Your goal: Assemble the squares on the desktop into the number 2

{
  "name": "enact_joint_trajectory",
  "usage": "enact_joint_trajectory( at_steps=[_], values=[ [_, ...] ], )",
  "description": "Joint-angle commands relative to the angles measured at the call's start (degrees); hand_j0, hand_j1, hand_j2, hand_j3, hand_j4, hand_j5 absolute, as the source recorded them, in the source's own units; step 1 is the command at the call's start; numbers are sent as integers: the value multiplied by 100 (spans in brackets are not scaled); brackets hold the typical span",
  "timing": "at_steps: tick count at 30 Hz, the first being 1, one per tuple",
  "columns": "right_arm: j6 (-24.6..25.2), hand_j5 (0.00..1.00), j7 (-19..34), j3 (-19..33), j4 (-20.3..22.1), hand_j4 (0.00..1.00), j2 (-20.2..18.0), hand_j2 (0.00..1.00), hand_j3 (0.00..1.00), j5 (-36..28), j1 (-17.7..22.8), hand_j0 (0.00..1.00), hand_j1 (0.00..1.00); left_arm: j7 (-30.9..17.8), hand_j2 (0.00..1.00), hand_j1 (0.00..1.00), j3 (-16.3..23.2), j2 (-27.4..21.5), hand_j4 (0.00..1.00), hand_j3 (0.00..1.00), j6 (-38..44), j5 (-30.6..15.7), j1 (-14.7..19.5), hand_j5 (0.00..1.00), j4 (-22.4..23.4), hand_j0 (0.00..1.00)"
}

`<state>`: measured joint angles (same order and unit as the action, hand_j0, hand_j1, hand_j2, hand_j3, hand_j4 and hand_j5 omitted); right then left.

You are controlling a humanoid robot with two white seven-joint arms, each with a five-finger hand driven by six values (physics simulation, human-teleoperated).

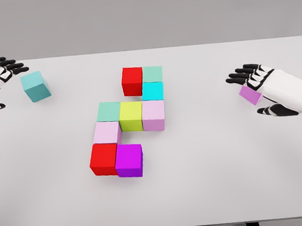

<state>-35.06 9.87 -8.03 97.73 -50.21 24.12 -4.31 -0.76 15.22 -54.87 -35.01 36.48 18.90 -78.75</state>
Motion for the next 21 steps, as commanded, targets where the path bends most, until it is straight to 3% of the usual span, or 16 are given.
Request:
enact_joint_trajectory(
  at_steps=[1, 6, 9, 10, 12, 14, 16, 19, 21],
  values=[
    [6, 100, -2, -6, 9, 100, -16, 100, 100, 40, 0, 100, 100, 6, 100, 100, -2, -6, 100, 100, 1, -18, 0, 100, -9, 100],
    [6, 100, -72, 12, 35, 100, -33, 100, 100, -48, -26, 100, 100, -3, 100, 100, 25, -6, 100, 100, 1, 0, 0, 100, 0, 100],
    [6, 100, -73, 65, -122, 100, -60, 100, 100, -549, -9, 100, 100, -3, 100, 100, 314, -6, 100, 100, 1, 9, 26, 100, 35, 100],
    [6, 100, -46, 73, -377, 100, -7, 100, 100, -584, -88, 100, 100, 6, 100, 100, 403, -15, 100, 100, 1, 9, 62, 100, 61, 100],
    [6, 100, 76, 135, -413, 100, 28, 100, 100, -514, -281, 100, 100, 6, 100, 100, 473, -94, 100, 100, 1, 0, 79, 100, 62, 100],
    [6, 100, 1279, 434, -457, 100, 46, 100, 100, -514, -570, 100, 100, 6, 100, 100, 525, -191, 100, 100, 1, 9, 88, 100, 70, 100],
    [6, 100, 1553, 443, -492, 100, 55, 100, 100, -496, -782, 100, 100, -3, 100, 100, 850, -261, 100, 100, 1, 26, 237, 100, 70, 100],
    [6, 100, 2484, 320, -527, 100, 72, 100, 100, -189, -1283, 100, 100, -3, 100, 100, 1290, -261, 100, 100, 1, 105, 589, 100, 105, 100],
    [6, 100, 2513, -330, -764, 100, 46, 100, 100, -180, -1818, 100, 100, -3, 100, 100, 1448, -253, 100, 100, 1, 105, 764, 100, 211, 100]
  ],
)
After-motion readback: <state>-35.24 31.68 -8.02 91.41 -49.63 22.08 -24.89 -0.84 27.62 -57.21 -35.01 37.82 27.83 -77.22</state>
